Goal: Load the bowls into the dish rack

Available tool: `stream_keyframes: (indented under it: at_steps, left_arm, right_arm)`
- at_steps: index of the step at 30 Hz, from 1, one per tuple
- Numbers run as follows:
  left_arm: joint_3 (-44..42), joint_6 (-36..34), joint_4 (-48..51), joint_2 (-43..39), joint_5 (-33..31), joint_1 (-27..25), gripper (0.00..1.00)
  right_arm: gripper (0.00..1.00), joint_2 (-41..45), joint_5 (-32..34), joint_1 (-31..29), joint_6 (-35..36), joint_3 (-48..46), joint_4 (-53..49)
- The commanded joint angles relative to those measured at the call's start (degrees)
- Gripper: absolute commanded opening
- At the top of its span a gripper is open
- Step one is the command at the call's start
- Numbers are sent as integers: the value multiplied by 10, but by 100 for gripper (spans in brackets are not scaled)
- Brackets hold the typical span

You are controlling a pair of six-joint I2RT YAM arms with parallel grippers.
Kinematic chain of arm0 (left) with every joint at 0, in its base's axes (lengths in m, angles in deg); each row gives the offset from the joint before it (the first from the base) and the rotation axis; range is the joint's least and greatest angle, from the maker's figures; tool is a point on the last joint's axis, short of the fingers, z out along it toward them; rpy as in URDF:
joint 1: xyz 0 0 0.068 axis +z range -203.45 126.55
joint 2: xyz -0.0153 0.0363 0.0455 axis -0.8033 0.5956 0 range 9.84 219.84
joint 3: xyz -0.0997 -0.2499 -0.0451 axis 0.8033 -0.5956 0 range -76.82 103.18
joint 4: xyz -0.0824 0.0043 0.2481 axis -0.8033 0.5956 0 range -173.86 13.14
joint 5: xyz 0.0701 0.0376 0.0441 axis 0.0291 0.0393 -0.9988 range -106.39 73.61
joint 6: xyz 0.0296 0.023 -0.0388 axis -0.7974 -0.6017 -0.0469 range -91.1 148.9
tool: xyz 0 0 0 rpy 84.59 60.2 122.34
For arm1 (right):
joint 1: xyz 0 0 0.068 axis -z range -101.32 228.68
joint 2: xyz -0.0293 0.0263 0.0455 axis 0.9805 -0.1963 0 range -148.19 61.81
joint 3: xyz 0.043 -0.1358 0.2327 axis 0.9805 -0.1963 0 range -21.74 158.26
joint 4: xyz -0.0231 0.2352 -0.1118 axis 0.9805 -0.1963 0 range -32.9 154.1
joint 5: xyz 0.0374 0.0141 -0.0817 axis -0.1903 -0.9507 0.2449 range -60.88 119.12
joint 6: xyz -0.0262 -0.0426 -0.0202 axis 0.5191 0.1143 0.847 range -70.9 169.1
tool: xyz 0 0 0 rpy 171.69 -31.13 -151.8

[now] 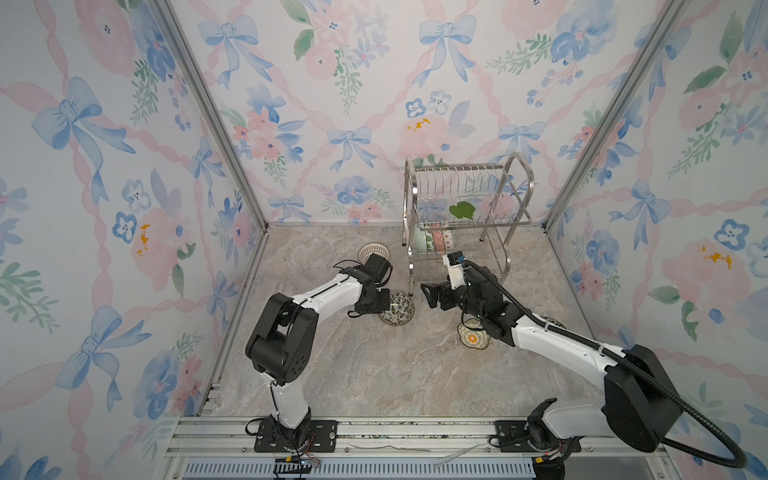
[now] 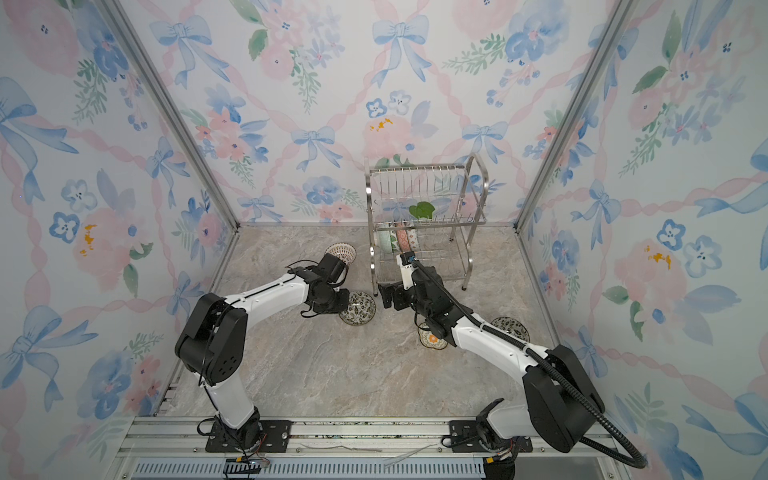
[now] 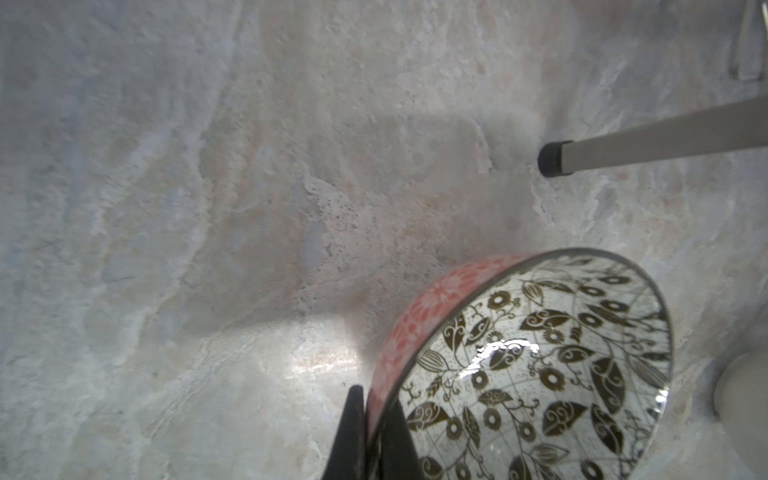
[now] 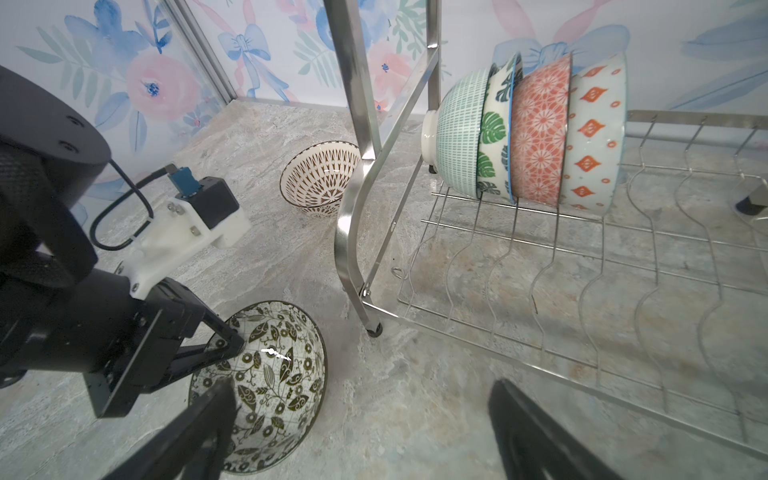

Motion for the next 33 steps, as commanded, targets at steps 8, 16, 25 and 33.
stream_keyframes:
  at_steps: [8,16,25,33]
  left_arm:
    - [17,-2,-4,-11,10,-10,7]
    - [21,-9,-4,-14,3,-11,31]
    - [26,-16,-4,-37,11,6,69]
    - [3,-19,-5,-94,33,74,81]
  right_arm:
    - [97,-7,10,-1,5,11,-23]
    - [97,-11,33,-28,27,38,-81]
    - [96,-5,54,-36,45,58,-127]
    - [97,-25,53,-54,56,92,-151]
